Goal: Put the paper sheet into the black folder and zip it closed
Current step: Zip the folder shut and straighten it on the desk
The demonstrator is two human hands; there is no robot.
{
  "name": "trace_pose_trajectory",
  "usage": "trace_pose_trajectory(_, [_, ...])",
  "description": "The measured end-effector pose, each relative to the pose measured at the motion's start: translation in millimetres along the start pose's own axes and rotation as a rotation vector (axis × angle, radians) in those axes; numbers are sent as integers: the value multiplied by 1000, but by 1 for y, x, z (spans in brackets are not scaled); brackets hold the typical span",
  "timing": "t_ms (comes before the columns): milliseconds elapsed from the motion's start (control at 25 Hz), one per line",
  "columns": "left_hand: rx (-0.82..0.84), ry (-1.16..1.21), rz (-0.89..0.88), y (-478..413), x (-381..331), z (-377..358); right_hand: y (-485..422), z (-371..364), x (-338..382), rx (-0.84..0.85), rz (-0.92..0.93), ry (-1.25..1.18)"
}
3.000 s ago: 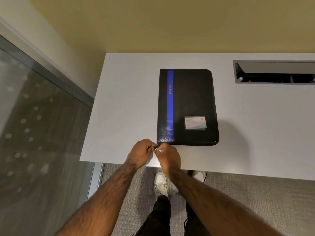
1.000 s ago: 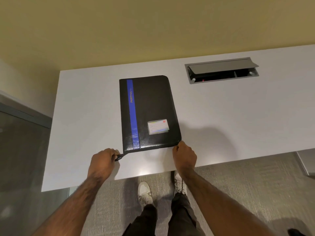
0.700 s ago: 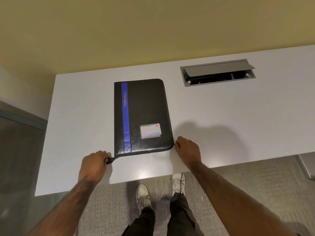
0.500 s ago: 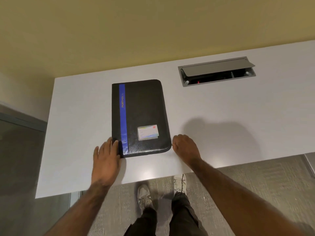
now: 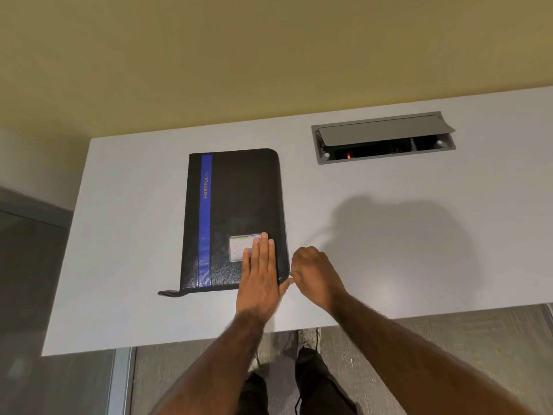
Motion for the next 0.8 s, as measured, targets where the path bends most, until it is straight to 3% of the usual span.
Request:
trace_pose_trajectory(360, [71, 28, 19, 8, -12, -7, -13, 5, -11, 50, 87, 143])
trace_pose_trajectory(800, [21, 105, 37, 16, -15, 16, -94, 25, -51, 58, -8, 236])
Point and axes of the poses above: each hand's wrist, its own y-axis away from the middle knuckle, its own z-axis out of the back of the hand, x = y × z, the point moved 3 cm from there along -y, towards the middle knuckle, and after that the axes turned 14 degrees about z, right-handed, at the moved point
